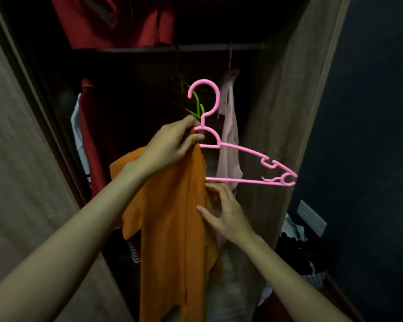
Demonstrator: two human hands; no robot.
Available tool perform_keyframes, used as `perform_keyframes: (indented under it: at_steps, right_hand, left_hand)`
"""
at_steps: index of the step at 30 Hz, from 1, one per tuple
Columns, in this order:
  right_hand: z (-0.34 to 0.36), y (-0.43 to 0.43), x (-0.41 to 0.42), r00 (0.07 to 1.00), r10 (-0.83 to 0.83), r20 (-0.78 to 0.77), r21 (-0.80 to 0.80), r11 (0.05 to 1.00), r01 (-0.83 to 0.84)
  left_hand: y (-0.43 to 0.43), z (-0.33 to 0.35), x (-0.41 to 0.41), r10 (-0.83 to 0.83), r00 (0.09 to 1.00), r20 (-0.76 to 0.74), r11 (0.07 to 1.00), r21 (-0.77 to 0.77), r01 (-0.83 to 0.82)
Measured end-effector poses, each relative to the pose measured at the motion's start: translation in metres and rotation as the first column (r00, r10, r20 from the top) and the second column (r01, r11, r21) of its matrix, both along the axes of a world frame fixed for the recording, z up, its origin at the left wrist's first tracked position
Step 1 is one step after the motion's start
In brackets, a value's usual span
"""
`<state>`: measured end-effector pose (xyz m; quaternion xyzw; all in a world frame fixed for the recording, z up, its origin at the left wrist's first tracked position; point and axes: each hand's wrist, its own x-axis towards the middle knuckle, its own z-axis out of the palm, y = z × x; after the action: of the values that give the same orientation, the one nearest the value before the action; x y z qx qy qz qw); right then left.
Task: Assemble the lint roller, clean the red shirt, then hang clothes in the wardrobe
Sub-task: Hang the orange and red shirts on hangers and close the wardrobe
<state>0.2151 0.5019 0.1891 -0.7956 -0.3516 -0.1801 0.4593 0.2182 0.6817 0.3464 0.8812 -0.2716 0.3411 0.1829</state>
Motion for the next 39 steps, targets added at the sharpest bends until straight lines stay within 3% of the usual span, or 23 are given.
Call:
perform_keyframes:
  at_steps: [2, 4, 7, 10, 16, 22, 25, 29, 32, 36, 39]
  right_hand:
    - [-0.004, 0.006, 0.009, 0.994, -0.019, -0.111, -0.090, 0.996, 0.009]
    - [-0.002, 0.014, 0.016, 0.992, -0.034, -0.119, -0.206, 0.978, 0.009]
    - [0.005, 0.019, 0.026, 1.000, 0.021, 0.009, -0.408, 0.913, -0.016]
    - [0.001, 0.008, 0.037, 0.980, 0.007, 0.201, -0.494, 0.864, 0.095]
    - [0.010, -0.038, 0.045, 0.798, -0.199, 0.569, -0.218, 0.899, 0.380]
    - [0.055, -0.058, 0.041, 0.642, -0.212, 0.737, -0.061, 0.924, 0.376]
    - [0.074, -0.057, 0.042, 0.597, -0.204, 0.776, -0.058, 0.919, 0.389]
    - [0.094, -0.050, 0.043, 0.607, -0.174, 0.775, -0.079, 0.927, 0.367]
    - [0.106, -0.037, 0.040, 0.694, -0.150, 0.704, -0.134, 0.932, 0.337]
    - [0.113, -0.027, 0.044, 0.762, -0.044, 0.647, -0.306, 0.900, 0.312]
    - [0.117, -0.037, 0.047, 0.819, -0.045, 0.572, -0.271, 0.932, 0.241]
  left_hand:
    - [0.006, 0.001, -0.004, -0.007, 1.000, -0.010, 1.000, -0.024, 0.007]
    - [0.011, 0.002, -0.007, -0.003, 1.000, -0.012, 0.999, -0.039, 0.003]
    - [0.023, 0.004, -0.010, 0.013, 1.000, -0.012, 0.998, -0.063, -0.014]
    - [0.045, 0.005, -0.013, 0.056, 0.998, -0.007, 0.991, -0.125, -0.057]
    - [0.095, -0.003, -0.022, 0.155, 0.987, -0.036, 0.974, -0.160, -0.159]
    - [0.117, -0.017, -0.024, 0.192, 0.981, -0.008, 0.963, -0.194, -0.190]
    - [0.117, -0.019, -0.024, 0.190, 0.982, 0.000, 0.966, -0.178, -0.187]
    - [0.112, -0.023, -0.020, 0.171, 0.985, -0.024, 0.982, -0.079, -0.173]
    - [0.091, -0.031, -0.013, 0.139, 0.990, 0.018, 0.990, 0.000, -0.139]
    - [0.054, -0.031, -0.009, 0.036, 0.999, 0.024, 0.999, -0.010, -0.036]
    - [0.051, -0.029, -0.008, 0.016, 1.000, 0.023, 1.000, -0.009, -0.016]
